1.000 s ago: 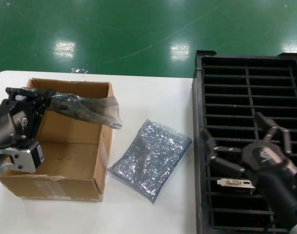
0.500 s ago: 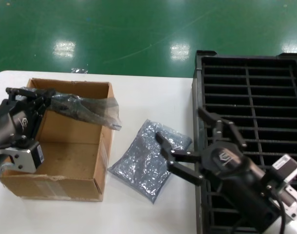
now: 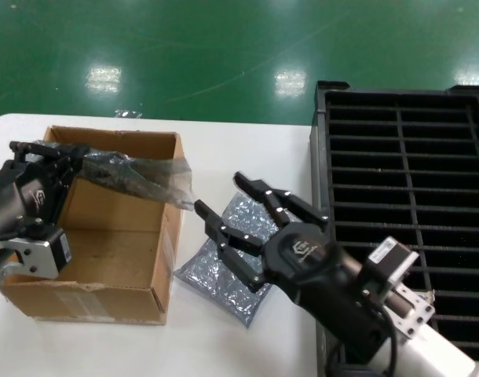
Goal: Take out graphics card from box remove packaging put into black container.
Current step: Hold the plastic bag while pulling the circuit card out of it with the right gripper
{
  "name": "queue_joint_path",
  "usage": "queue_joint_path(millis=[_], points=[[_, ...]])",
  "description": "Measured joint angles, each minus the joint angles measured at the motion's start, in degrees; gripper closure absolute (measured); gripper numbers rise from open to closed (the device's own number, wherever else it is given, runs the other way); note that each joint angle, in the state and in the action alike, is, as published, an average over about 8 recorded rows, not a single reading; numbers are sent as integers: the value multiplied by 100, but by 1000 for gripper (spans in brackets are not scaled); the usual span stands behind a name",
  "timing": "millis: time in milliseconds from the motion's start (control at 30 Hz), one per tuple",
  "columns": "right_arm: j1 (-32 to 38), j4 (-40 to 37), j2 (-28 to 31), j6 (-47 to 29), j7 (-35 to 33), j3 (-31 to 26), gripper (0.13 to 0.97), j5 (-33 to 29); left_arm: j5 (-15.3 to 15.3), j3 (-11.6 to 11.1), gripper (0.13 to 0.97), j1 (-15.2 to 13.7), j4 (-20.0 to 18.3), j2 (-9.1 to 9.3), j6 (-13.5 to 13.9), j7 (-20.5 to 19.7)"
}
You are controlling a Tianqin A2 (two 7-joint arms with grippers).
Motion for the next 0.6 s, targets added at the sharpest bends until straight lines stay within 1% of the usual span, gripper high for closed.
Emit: queue_joint_path(millis=[100, 133, 400, 533, 600], points=[[105, -90, -33, 10, 29, -151, 654, -98, 0, 0, 958, 0, 0, 0, 0, 0], [135, -120, -37, 8, 37, -202, 654, -132, 0, 0, 958, 0, 0, 0, 0, 0], [341, -434, -109, -41, 45, -501, 823, -318, 0, 0, 958, 0, 0, 0, 0, 0], [512, -675, -204, -24, 87, -542, 823, -334, 0, 0, 958, 0, 0, 0, 0, 0], [619, -815, -253, 5, 130, -550, 849, -344, 0, 0, 958, 0, 0, 0, 0, 0]])
